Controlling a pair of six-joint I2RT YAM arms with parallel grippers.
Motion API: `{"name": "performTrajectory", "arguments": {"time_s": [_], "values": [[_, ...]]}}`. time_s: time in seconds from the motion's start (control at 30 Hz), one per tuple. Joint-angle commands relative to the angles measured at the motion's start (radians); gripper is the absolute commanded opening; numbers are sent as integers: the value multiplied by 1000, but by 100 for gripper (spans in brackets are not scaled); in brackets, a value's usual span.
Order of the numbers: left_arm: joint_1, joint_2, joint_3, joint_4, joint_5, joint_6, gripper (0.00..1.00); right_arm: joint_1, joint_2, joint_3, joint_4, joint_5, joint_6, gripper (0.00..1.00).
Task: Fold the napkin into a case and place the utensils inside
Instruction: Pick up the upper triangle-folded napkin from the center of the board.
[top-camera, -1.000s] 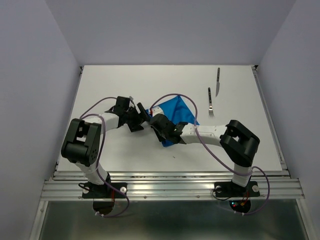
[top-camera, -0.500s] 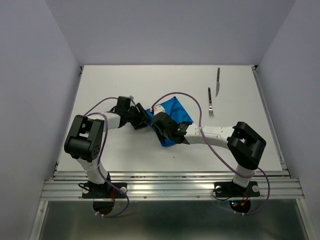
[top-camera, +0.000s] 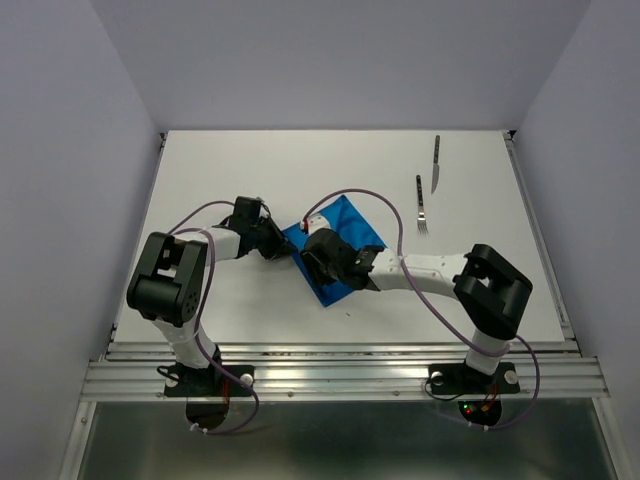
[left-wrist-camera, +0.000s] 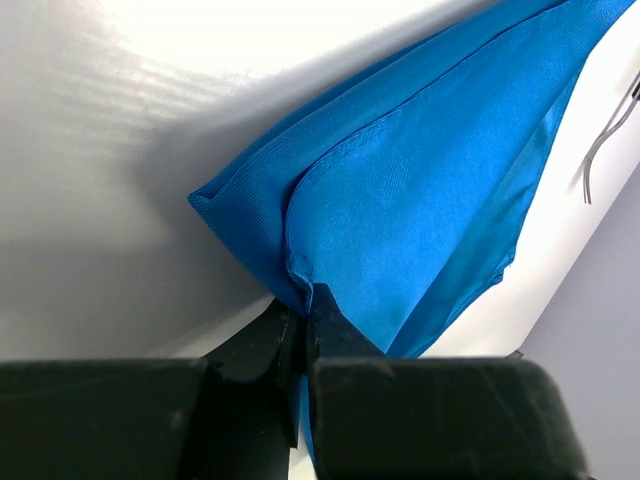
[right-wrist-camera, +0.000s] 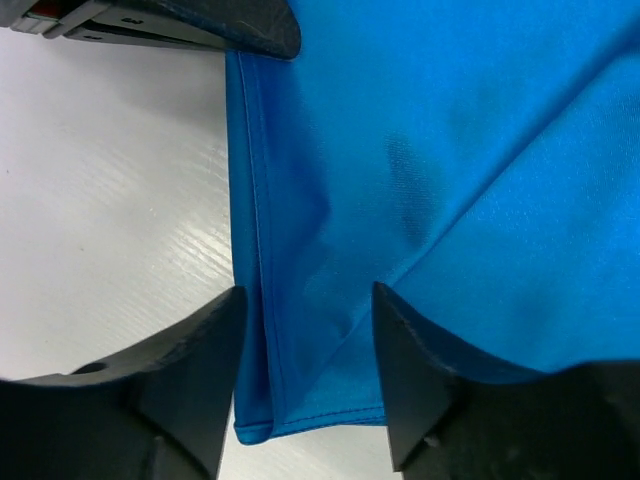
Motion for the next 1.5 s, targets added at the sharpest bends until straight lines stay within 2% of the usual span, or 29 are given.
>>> {"name": "performTrajectory", "arguments": {"time_s": [0.0,0.2,0.33,0.77,0.83,0.93,0.97,1.2,1.23,1.47], "values": [[-5,-83,-27,-29,-17,-19,0,41,-33,20,1,47,-21,62],[-7,-94,-25,-47,-26,-26,0,92,-10,36,2,96,-26,69],[-9,-85,-18,-56,-26,-30,0,129,29,56,-5,171,-38,69],[-9,-98,-16,-61,-17,-43,0,204,180,122,-67,409,-61,61],[-10,-102,-16,-61,-17,-43,0,204,195,125,-64,418,-58,56],[-10,-106,-19,-64,-15,-41,0,213,201,129,-55,435,-50,42],[-10,-108,-19,-67,-17,-41,0,213,200,131,-50,441,-47,34],[-7,-134,16,-122,-38,-9,0,213,163,166,-47,424,-56,3],[-6,-137,40,-130,-47,-1,0,213,157,174,-47,406,-58,1],[36,-200,213,-323,-121,100,0,213,123,278,-59,259,-55,1]]}}
